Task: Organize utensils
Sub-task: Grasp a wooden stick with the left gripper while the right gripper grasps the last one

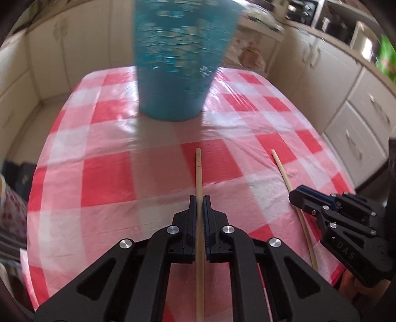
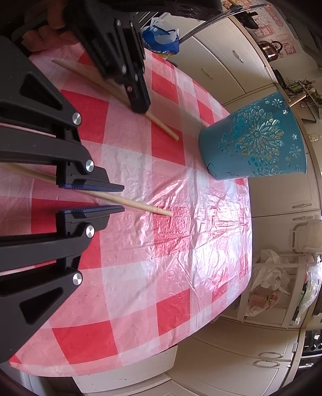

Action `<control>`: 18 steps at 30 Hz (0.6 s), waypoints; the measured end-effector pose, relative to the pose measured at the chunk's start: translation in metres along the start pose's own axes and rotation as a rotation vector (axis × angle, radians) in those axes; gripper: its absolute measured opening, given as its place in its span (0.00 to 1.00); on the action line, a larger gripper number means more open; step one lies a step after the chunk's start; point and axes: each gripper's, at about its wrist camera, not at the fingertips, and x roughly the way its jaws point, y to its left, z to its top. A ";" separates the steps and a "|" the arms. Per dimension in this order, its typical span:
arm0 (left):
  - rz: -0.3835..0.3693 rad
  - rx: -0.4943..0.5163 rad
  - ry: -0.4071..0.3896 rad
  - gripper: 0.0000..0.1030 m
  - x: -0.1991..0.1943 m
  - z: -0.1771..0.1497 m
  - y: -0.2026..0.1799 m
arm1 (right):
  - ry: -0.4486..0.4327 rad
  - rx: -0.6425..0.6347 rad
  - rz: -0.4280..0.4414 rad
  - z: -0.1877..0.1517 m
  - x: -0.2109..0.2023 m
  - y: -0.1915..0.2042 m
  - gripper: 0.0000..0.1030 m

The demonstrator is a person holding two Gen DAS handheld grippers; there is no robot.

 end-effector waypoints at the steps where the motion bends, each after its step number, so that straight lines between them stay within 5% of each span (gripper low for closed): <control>1: -0.006 -0.021 0.007 0.05 0.000 0.001 0.006 | 0.001 -0.001 -0.001 0.001 0.001 0.000 0.11; 6: -0.020 0.004 0.061 0.10 0.005 0.010 0.011 | 0.022 -0.040 -0.004 0.009 0.007 0.006 0.11; 10: 0.046 0.111 0.088 0.18 0.013 0.016 -0.009 | 0.059 -0.081 0.001 0.018 0.012 0.006 0.11; 12: 0.090 0.191 0.089 0.17 0.018 0.017 -0.021 | 0.073 -0.103 0.003 0.021 0.014 0.005 0.09; 13: 0.093 0.216 0.088 0.06 0.020 0.017 -0.024 | 0.075 -0.101 0.009 0.021 0.015 0.003 0.08; 18: -0.007 0.156 0.047 0.04 -0.003 0.020 -0.011 | 0.057 -0.058 0.033 0.017 0.012 -0.005 0.06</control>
